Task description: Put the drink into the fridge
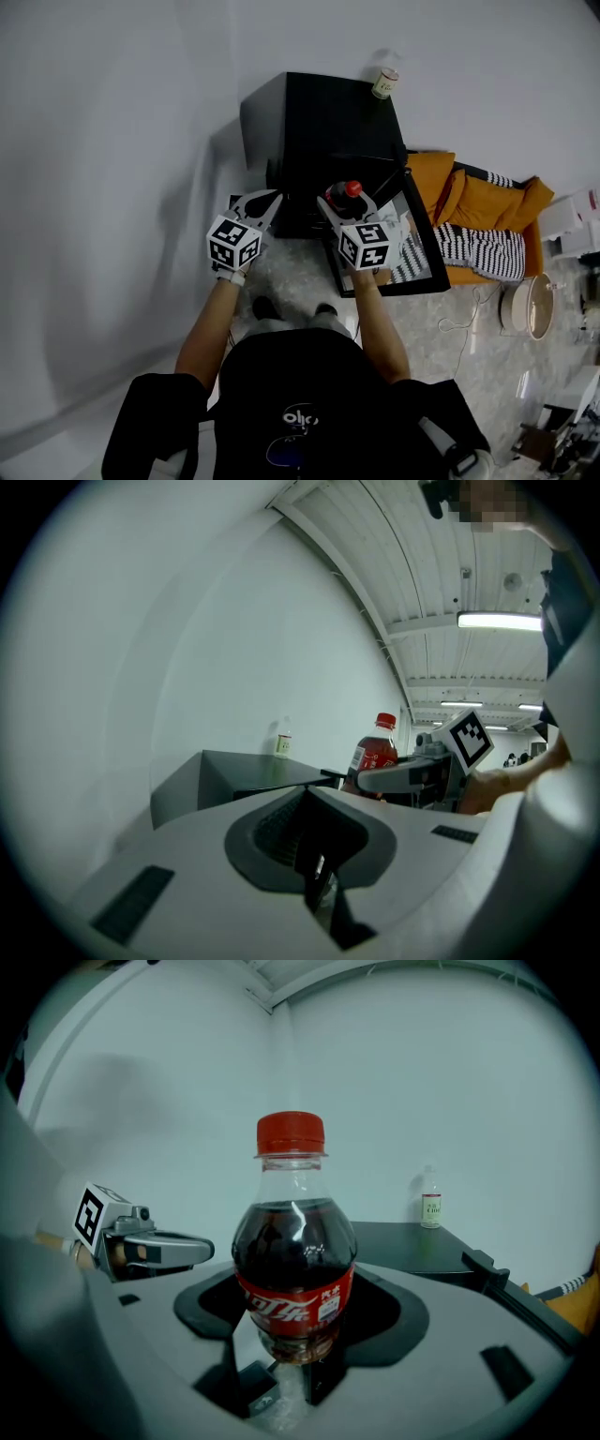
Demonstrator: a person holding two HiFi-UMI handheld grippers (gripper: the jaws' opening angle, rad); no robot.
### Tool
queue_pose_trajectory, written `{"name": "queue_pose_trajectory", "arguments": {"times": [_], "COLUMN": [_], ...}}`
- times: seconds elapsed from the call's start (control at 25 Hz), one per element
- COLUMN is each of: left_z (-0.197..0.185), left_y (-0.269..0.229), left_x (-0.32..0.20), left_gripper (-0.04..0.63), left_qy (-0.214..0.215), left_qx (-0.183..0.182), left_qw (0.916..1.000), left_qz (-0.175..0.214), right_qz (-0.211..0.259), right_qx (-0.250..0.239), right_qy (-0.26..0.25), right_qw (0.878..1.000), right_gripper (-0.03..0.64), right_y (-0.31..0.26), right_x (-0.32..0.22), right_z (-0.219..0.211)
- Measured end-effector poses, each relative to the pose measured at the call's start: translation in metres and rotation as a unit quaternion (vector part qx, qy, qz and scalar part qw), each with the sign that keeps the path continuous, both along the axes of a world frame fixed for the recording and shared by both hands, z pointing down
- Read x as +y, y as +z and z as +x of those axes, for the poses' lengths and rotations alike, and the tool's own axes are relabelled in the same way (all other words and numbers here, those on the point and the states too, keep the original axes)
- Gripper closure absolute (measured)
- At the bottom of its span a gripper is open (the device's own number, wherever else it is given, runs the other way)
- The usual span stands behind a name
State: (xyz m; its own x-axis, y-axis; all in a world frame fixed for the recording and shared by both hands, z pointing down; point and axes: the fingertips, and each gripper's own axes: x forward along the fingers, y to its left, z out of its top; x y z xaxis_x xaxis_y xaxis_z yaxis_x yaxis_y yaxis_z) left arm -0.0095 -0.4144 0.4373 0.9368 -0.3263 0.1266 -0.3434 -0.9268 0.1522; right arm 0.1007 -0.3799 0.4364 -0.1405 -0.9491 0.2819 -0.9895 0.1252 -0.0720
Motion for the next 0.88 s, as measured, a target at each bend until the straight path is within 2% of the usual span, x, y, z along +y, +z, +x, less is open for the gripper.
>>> {"name": "queue_pose_trajectory", "arguments": {"times": [0.88], "left_z": [0.061], "left_y": [0.007], "left_x": [-0.022], "left_gripper": [0.589], "left_qy": [-0.015], "left_qx": [-0.018], "left_qw": [0.9997], "left_qz": [0.001], "right_qz": [-0.011], "right_qx": [-0.004], "right_qy": [-0.026], "right_qw": [1.0], "right_gripper": [0.302], "right_y": [0.009], "right_x": [-0.029], "right_z": [0.056]}}
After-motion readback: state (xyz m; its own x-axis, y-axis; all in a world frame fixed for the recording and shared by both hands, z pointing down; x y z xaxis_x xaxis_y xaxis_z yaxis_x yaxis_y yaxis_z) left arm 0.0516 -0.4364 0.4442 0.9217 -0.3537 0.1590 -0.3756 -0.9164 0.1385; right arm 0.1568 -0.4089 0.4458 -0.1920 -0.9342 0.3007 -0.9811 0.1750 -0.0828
